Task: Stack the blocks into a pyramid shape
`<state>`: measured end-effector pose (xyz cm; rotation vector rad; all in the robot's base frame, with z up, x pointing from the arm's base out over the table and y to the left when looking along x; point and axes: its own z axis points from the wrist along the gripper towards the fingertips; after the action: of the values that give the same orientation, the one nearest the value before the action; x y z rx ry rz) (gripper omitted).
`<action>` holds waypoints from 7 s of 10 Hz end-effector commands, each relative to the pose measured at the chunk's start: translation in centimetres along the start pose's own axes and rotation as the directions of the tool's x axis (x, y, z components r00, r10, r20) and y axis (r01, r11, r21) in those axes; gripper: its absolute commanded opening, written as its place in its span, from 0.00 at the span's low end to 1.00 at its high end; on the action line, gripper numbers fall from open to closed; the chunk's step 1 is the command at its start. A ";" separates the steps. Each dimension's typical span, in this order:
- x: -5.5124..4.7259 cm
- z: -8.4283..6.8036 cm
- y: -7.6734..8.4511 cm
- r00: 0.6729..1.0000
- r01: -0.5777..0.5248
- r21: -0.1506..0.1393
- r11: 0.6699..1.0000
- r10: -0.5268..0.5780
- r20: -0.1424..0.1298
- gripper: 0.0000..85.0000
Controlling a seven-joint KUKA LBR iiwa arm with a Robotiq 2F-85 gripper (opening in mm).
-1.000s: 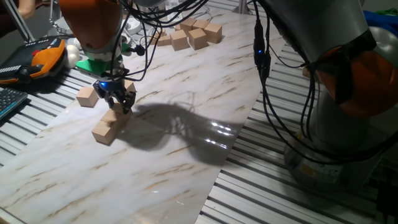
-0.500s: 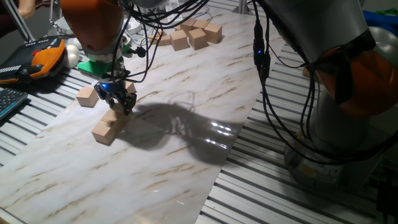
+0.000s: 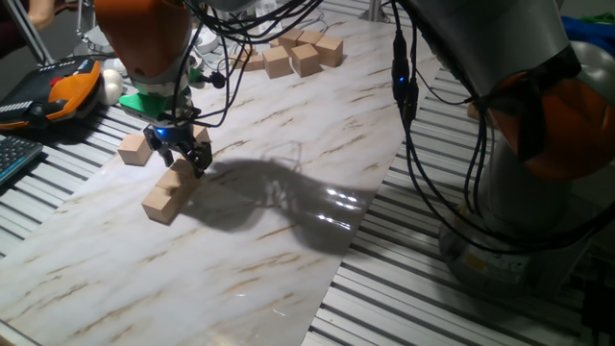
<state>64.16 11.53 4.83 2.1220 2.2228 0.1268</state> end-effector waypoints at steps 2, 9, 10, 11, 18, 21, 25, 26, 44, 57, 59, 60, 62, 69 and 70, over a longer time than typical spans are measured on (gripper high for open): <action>0.0 -0.2 0.0 1.000 0.004 -0.002 1.000 -0.004 0.002 0.80; 0.9 -3.2 0.1 1.000 0.003 0.037 0.999 -0.003 0.001 1.00; 1.5 -4.0 0.4 1.000 -0.005 0.049 0.999 0.005 0.003 1.00; 2.3 -4.7 0.6 1.000 -0.012 0.062 0.998 0.012 0.007 1.00; 5.1 -6.0 0.4 0.995 0.098 0.127 0.987 -0.096 -0.017 1.00; 4.9 -5.4 0.1 0.995 0.098 0.104 0.990 -0.098 0.002 1.00; 4.7 -3.5 0.2 1.000 -0.023 0.072 0.997 0.023 0.006 1.00; 4.7 -3.3 0.2 0.999 -0.041 0.069 0.997 0.041 0.011 1.00; 4.9 -0.6 -0.7 0.997 -0.041 0.072 0.997 0.037 0.062 1.00; 4.7 0.8 -0.7 1.000 -0.018 0.057 0.998 0.016 0.026 0.20; 4.7 0.9 -0.7 1.000 -0.014 0.054 0.998 0.013 0.026 0.00; 4.7 0.8 -0.7 1.000 -0.013 0.053 0.999 0.012 0.026 0.00; 4.7 0.8 -0.7 1.000 -0.011 0.055 0.998 0.010 0.029 0.00; 4.7 0.7 -0.7 1.000 -0.008 0.064 0.998 0.006 0.030 0.00; 4.7 0.6 -0.7 1.000 -0.007 0.064 0.998 0.005 0.030 0.00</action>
<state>63.31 16.18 4.18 2.1479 2.2334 0.0248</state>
